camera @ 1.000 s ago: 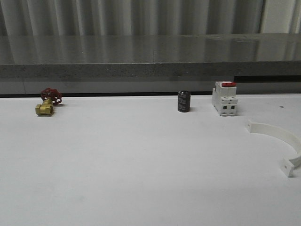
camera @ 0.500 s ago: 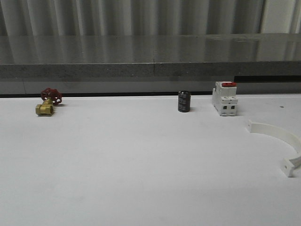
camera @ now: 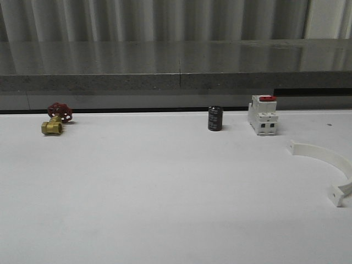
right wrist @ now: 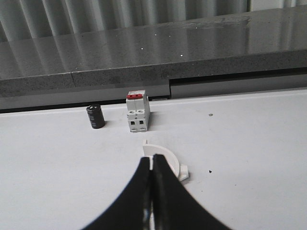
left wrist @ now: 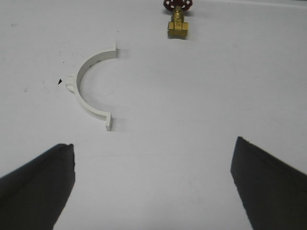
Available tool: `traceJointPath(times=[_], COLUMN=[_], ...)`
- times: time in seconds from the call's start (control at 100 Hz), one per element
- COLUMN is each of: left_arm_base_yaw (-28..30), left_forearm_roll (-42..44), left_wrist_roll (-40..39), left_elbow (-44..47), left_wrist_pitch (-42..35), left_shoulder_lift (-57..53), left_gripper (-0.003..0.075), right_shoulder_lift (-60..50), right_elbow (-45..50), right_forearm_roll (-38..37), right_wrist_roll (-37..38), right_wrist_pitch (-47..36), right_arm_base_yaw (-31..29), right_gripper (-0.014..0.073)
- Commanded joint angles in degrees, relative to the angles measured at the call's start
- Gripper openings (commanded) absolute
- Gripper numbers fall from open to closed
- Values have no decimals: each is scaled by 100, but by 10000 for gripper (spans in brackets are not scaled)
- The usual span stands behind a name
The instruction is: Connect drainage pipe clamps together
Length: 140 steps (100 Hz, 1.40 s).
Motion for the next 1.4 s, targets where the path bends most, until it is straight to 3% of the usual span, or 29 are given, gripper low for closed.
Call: traceJointPath(times=[0.0, 0.31, 0.72, 1.02, 1.39], left_arm_base_yaw=[158, 1113, 1378, 1378, 1378], left_forearm_roll=[23, 122, 158, 311, 311], left_wrist_roll=[-133, 344, 1240, 1240, 1240], left_elbow=[-341, -1540, -2955, -3458, -3498], left_wrist_pitch=[-389, -217, -246, -412, -748], left_shoulder_lift=[363, 2515, 5086, 6199, 6594], left_gripper=[648, 648, 648, 648, 648], right_shoulder_lift=[50, 50, 50, 50, 50], right_elbow=[-95, -95, -95, -95, -95], right_forearm_roll=[-60, -60, -60, -60, -60], right_wrist_roll=[-53, -53, -53, -53, -53], right_wrist_pitch=[-399, -399, -399, -399, -399], right_arm_base_yaw=[0, 0, 0, 0, 0], right_gripper=[-67, -67, -67, -67, -67])
